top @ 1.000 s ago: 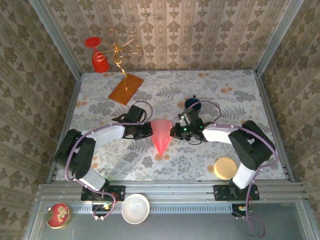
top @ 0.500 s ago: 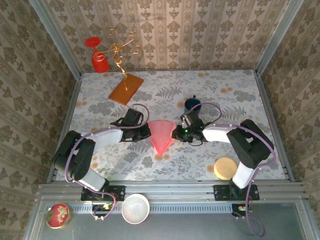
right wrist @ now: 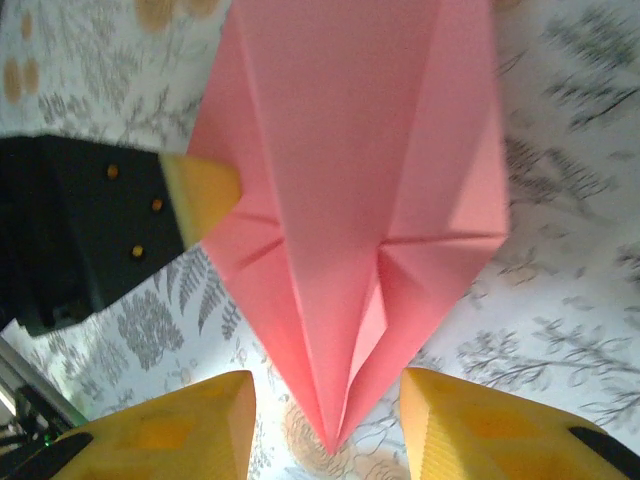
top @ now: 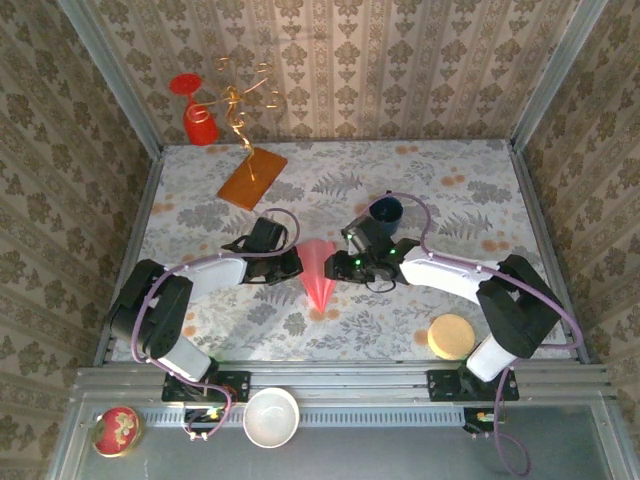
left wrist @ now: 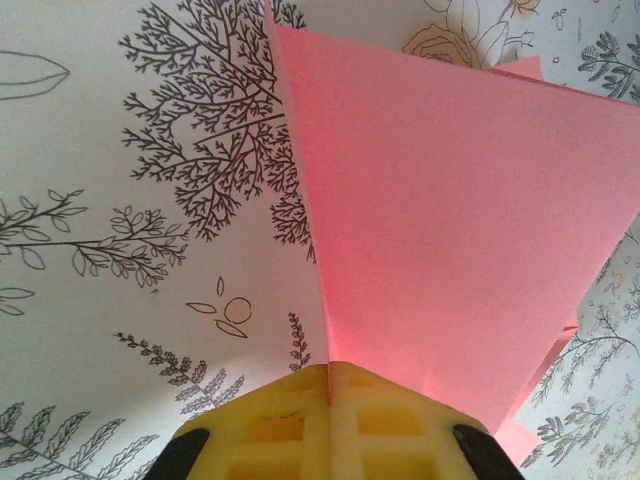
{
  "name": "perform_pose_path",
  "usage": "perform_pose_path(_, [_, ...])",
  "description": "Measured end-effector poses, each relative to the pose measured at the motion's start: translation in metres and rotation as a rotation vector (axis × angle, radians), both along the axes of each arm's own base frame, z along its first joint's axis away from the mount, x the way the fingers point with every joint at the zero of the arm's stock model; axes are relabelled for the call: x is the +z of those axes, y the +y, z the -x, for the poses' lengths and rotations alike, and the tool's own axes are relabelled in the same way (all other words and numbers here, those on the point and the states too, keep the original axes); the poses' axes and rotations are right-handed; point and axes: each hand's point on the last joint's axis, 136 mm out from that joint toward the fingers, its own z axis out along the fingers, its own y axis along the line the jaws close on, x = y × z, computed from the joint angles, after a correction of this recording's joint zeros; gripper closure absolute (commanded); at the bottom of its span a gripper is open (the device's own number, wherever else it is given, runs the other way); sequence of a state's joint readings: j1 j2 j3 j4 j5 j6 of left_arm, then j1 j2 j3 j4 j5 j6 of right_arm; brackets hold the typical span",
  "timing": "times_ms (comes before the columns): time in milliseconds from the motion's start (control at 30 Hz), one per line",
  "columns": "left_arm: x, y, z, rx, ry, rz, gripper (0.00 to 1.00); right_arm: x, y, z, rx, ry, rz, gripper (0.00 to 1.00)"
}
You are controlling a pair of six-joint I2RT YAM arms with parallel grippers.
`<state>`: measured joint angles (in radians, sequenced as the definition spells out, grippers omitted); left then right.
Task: Fold a paper plane with a square sheet of paper (pick it up from the middle)
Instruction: Move the paper plane to the top-center of the table.
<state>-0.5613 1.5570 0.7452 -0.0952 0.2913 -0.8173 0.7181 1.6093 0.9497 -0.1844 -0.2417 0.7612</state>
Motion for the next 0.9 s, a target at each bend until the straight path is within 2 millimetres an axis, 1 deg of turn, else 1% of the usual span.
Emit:
perform_pose_path(100, [0.000,0.000,0.000,0.000,0.000,0.000,1.00,-0.011,0.010,0.008,0.031,0.027,0.028,0.54])
perform_pose_path(167, [0.000,0.000,0.000,-0.001,0.000,0.000,1.00,-0.020,0.013,0.011,0.041,0.047,0.047,0.54])
perform_pose_path(267, [0.000,0.000,0.000,-0.001,0.000,0.000,1.00,-0.027,0.014,0.011,0.044,0.065,0.063,0.57])
perform_pose_path(467, [0.000,0.000,0.000,-0.002,0.001,0.003,1.00,-0.030,0.018,0.007,0.048,0.073,0.073,0.58])
perform_pose_path(700, [0.001,-0.002,0.002,-0.009,0.010,0.015,1.00,-0.035,0.025,0.006,0.083,0.070,0.083,0.54])
perform_pose_path(900, [0.001,-0.003,0.003,-0.014,0.016,0.022,1.00,-0.034,0.037,0.007,0.137,0.050,0.095,0.52])
